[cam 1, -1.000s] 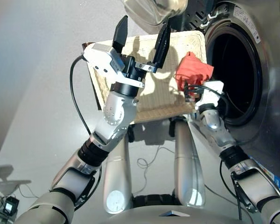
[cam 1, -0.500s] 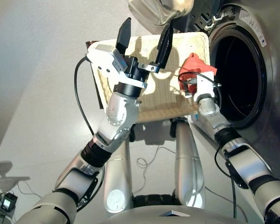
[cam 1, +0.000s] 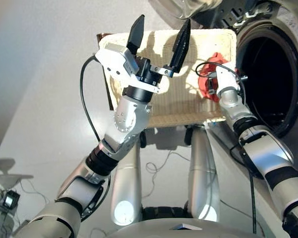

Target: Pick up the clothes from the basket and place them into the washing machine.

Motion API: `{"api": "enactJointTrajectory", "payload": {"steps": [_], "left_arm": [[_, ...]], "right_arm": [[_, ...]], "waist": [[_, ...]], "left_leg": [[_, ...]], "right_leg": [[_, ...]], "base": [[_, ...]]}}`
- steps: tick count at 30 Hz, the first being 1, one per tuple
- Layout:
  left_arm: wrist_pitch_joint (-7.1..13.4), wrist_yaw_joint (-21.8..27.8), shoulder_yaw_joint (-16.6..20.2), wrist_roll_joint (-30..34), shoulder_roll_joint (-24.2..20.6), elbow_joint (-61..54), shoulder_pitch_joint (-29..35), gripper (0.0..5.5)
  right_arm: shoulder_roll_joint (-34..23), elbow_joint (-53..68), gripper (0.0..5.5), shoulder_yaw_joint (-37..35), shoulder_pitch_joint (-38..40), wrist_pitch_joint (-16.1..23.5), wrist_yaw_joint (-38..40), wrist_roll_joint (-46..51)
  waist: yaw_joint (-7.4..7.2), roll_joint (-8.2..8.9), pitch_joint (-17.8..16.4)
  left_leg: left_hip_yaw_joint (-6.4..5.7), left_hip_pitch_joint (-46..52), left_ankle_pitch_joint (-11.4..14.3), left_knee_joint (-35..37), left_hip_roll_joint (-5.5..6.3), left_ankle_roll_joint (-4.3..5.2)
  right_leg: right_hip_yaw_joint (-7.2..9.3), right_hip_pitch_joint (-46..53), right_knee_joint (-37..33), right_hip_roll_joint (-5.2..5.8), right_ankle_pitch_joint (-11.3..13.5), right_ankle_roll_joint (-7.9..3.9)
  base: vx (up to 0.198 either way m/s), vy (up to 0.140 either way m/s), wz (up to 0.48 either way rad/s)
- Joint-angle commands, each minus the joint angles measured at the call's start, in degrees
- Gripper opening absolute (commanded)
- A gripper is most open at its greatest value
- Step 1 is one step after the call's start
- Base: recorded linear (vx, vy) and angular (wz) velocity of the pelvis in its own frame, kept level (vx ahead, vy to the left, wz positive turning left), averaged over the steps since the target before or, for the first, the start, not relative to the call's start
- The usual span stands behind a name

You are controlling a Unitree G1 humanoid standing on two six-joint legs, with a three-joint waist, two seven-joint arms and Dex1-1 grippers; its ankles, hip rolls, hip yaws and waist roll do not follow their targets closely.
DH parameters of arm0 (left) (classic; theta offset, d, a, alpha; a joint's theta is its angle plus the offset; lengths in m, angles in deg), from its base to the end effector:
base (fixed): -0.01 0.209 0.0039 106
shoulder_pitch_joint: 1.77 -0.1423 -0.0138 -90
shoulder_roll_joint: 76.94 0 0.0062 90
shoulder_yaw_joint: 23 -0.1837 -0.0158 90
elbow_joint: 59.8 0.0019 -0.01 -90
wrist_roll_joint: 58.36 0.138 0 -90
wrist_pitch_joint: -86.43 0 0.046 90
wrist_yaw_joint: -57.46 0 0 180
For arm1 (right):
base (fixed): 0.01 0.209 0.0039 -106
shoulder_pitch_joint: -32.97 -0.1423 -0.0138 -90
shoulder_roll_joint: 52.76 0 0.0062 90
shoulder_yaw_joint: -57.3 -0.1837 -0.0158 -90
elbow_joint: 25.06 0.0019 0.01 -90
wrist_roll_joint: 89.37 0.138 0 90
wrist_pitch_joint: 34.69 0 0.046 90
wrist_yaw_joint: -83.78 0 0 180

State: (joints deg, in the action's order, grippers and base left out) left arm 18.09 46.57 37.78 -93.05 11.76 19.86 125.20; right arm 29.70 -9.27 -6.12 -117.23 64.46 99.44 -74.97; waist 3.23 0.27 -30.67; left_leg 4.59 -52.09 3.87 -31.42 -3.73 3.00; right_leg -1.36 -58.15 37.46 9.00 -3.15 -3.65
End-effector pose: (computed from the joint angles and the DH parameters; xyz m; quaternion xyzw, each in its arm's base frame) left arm 0.2409 0.0721 0.2032 -0.1851 -0.3910 -0.2836 0.8558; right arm 0.3574 -0.2019 0.1258 -0.2552 0.0252 -0.1179 0.9593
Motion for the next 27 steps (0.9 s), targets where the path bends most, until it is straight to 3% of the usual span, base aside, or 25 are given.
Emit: {"api": "enactJointTrajectory", "payload": {"steps": [1, 9, 18, 19, 20, 21, 27], "left_arm": [[1.4, 1.1, 0.3, 1.7, 0.2, -8.1, 1.7, 5.50], [0.9, 0.1, 0.3, 2.6, 0.4, -7.7, 3.0, 5.50], [0.7, -0.8, 0.5, 2.7, 0.8, -7.6, 4.2, 5.50], [0.5, -0.7, 0.5, 2.9, 0.7, -7.9, 4.0, 5.50], [0.5, -0.7, 0.5, 2.9, 0.7, -7.9, 4.0, 5.50], [0.5, -0.7, 0.5, 3.0, 0.7, -7.9, 3.9, 5.50], [0.4, -0.5, 0.7, 2.5, 0.2, -8.2, 3.6, 5.50]], "right_arm": [[-3.1, -0.4, 5.50, 1.5, -3.2, 0.1, 0.5, -1.7], [-2.6, -3.1, 5.50, 2.9, -5.5, -1.5, 1.2, -5.6], [-1.8, -4.7, 5.50, 1.8, -6.5, -1.9, 0.6, -3.4], [-2.0, -4.7, 2.59, 1.7, -6.7, -1.8, 0.1, -3.1], [-2.0, -4.7, 2.16, 1.7, -6.7, -1.8, 0.1, -3.1], [-2.1, -4.8, 0.00, 1.6, -6.7, -1.8, 0.0, -2.7], [-2.9, -5.0, 0.00, 0.8, -6.2, -1.5, -0.6, -0.2]], "waist": [[0.67, -4.30, 0.9], [0.73, -4.84, 0.9], [0.67, -5.19, 0.9], [0.73, -5.34, 0.9], [0.72, -5.36, 0.9], [0.71, -5.36, 0.9], [0.56, -5.12, 0.9]], "left_leg": [[-0.49, -0.7, 4.2, -5.0, -1.08, 1.50], [-0.66, -2.5, 4.3, -5.7, -0.96, 1.44], [-0.69, -3.8, 4.5, -6.3, -0.80, 1.21], [-0.65, -4.2, 4.5, -6.6, -0.87, 1.24], [-0.66, -4.3, 4.5, -6.6, -0.88, 1.24], [-0.71, -4.3, 4.4, -6.6, -0.90, 1.24], [-0.56, -4.1, 4.3, -6.3, -0.81, 1.21]], "right_leg": [[-0.20, 2.2, -1.2, 0.00, 0.1, -3.17], [-0.10, 0.1, 0.0, -0.15, -0.1, -2.99], [-0.15, -1.3, 0.8, -0.03, -0.3, -2.96], [-0.08, -1.6, 1.0, 0.06, -0.3, -2.96], [-0.07, -1.7, 1.0, 0.06, -0.3, -2.96], [-0.04, -1.8, 1.1, 0.07, -0.3, -2.94], [-0.11, -1.9, 1.3, 0.04, -0.4, -2.84]], "base": [[0.000, 0.000, 0.000], [0.000, 0.000, 0.000], [0.000, 0.000, 0.000], [0.000, 0.000, 0.000], [0.000, 0.000, 0.000], [0.000, 0.000, 0.000], [0.000, 0.000, 0.000]]}}
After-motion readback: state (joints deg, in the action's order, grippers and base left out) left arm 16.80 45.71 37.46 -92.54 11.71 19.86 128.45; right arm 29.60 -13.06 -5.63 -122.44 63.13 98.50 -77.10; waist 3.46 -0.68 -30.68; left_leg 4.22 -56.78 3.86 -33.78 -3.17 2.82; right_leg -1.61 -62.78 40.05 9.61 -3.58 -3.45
